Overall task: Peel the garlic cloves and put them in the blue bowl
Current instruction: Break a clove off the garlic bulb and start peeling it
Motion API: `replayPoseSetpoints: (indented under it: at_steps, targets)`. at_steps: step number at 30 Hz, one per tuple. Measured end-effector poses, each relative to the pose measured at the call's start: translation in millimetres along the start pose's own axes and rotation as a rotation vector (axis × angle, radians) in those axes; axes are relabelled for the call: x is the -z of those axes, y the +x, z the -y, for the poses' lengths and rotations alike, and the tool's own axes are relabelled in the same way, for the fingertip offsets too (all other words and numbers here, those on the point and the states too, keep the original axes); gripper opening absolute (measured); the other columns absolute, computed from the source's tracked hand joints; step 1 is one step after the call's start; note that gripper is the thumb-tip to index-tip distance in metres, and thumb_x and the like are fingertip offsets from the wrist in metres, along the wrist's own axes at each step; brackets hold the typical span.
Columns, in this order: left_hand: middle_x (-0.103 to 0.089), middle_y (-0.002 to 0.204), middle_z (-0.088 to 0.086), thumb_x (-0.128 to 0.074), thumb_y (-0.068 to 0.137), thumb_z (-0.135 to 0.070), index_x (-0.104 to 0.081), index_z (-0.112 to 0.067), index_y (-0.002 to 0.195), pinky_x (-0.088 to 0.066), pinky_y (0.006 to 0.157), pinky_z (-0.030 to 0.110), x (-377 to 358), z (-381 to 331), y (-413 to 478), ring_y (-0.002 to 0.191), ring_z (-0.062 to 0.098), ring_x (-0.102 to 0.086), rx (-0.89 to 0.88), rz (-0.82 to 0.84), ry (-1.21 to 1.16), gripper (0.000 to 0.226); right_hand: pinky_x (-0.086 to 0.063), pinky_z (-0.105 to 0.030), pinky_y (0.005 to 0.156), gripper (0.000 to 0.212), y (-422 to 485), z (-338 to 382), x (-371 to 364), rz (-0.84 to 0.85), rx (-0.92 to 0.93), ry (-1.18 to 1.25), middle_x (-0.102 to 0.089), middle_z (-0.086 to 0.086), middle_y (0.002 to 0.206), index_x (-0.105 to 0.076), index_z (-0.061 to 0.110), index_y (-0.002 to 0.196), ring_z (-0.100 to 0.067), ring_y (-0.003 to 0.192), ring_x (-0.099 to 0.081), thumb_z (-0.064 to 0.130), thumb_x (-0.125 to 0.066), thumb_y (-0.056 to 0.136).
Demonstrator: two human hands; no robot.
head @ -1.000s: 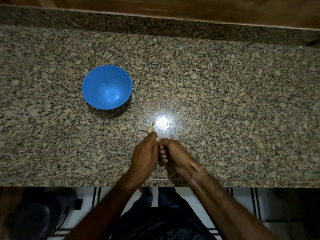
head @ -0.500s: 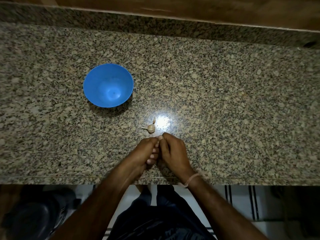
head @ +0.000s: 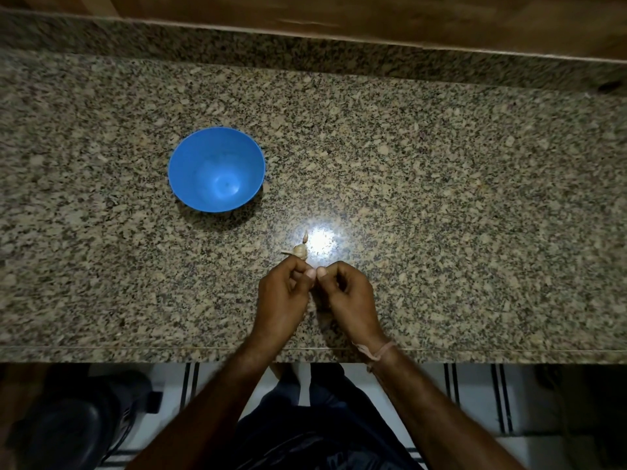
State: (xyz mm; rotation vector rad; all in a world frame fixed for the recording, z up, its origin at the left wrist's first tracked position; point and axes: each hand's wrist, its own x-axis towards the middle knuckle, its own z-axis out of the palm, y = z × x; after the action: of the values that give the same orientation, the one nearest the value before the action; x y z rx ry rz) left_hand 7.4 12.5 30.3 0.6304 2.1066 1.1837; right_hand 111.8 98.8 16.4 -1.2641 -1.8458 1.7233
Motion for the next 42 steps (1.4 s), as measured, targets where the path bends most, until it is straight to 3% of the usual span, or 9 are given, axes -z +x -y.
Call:
replayPoseSetpoints:
  at_steps: [5,10,13,19,23,26,31,36,42]
  targets:
    - [-0.073,0.071,0.004,-0.071,0.097,-0.027,-0.074,-0.014,0.081,-0.055,0.063,0.033,1,-4,-1,0.065,0.017,-0.069,0.148,0.021,-0.187,0.021,-0.056,-0.040,0.070,0.024,-2,0,2,-0.043,0.017,0.028,-0.072,-0.003,0.075,-0.068,0.012,0.080,-0.027,0.075,-0.069,0.027,-0.070,0.099]
    - [-0.069,0.064,0.009,-0.069,0.098,-0.017,-0.074,-0.003,0.079,-0.047,0.052,0.026,3,-9,3,0.052,0.013,-0.057,0.351,0.062,-0.403,0.024,-0.051,-0.029,0.065,0.020,1,-1,5,-0.022,0.089,-0.060,-0.069,0.004,0.072,-0.068,0.013,0.078,-0.010,0.070,-0.064,0.011,-0.069,0.098]
    - [-0.070,0.065,0.007,-0.068,0.099,-0.022,-0.073,-0.005,0.078,-0.048,0.052,0.026,1,-6,4,0.054,0.012,-0.060,0.299,0.045,-0.322,0.027,-0.053,-0.027,0.068,0.018,2,-3,5,-0.007,0.066,-0.046,-0.071,0.005,0.074,-0.070,0.013,0.080,-0.010,0.072,-0.066,0.012,-0.069,0.098]
    - [-0.067,0.060,-0.001,-0.064,0.103,-0.025,-0.070,-0.007,0.078,-0.045,0.054,0.027,-8,-3,9,0.050,0.007,-0.057,0.299,0.049,-0.287,0.031,-0.061,-0.049,0.079,0.023,6,-7,7,0.016,-0.053,0.077,-0.075,-0.011,0.081,-0.071,0.013,0.080,-0.034,0.080,-0.072,0.028,-0.068,0.097]
    - [-0.073,0.069,-0.003,-0.062,0.103,-0.020,-0.074,-0.014,0.092,-0.051,0.058,0.022,-10,-6,9,0.061,0.004,-0.066,0.201,-0.008,-0.207,0.017,-0.055,-0.045,0.079,0.026,6,-6,3,0.010,-0.242,0.300,-0.073,-0.030,0.090,-0.072,0.002,0.085,-0.030,0.078,-0.067,0.022,-0.068,0.101]
    - [-0.075,0.078,-0.007,-0.069,0.098,-0.017,-0.075,-0.021,0.094,-0.055,0.065,0.019,-9,-10,4,0.072,0.003,-0.070,0.103,-0.040,-0.148,0.009,-0.057,-0.052,0.076,0.030,8,-5,4,-0.026,-0.189,0.214,-0.073,-0.024,0.084,-0.072,0.009,0.082,-0.028,0.076,-0.066,0.036,-0.071,0.093]
    - [-0.067,0.079,-0.008,-0.065,0.099,-0.012,-0.069,-0.015,0.087,-0.041,0.063,0.011,-4,-9,6,0.074,0.006,-0.063,-0.223,-0.066,0.160,0.013,-0.052,-0.042,0.063,0.032,6,4,3,-0.018,-0.151,0.107,-0.064,-0.012,0.069,-0.067,0.005,0.076,-0.020,0.065,-0.059,0.029,-0.068,0.098]
    - [-0.068,0.074,-0.010,-0.066,0.099,-0.020,-0.068,-0.016,0.085,-0.040,0.059,0.009,-7,-3,4,0.071,0.003,-0.064,-0.149,-0.056,0.167,0.015,-0.038,-0.032,0.054,0.034,6,11,0,0.004,-0.436,0.292,-0.055,-0.005,0.059,-0.061,0.013,0.065,-0.018,0.056,-0.046,0.012,-0.065,0.099]
    - [-0.064,0.065,-0.003,-0.065,0.100,-0.025,-0.067,-0.016,0.075,-0.040,0.058,0.025,-14,3,9,0.058,0.005,-0.054,0.115,0.030,0.032,0.027,-0.027,-0.018,0.053,0.031,3,-3,3,-0.083,0.132,-0.410,-0.049,0.004,0.064,-0.051,0.013,0.072,-0.010,0.059,-0.042,0.013,-0.061,0.102]
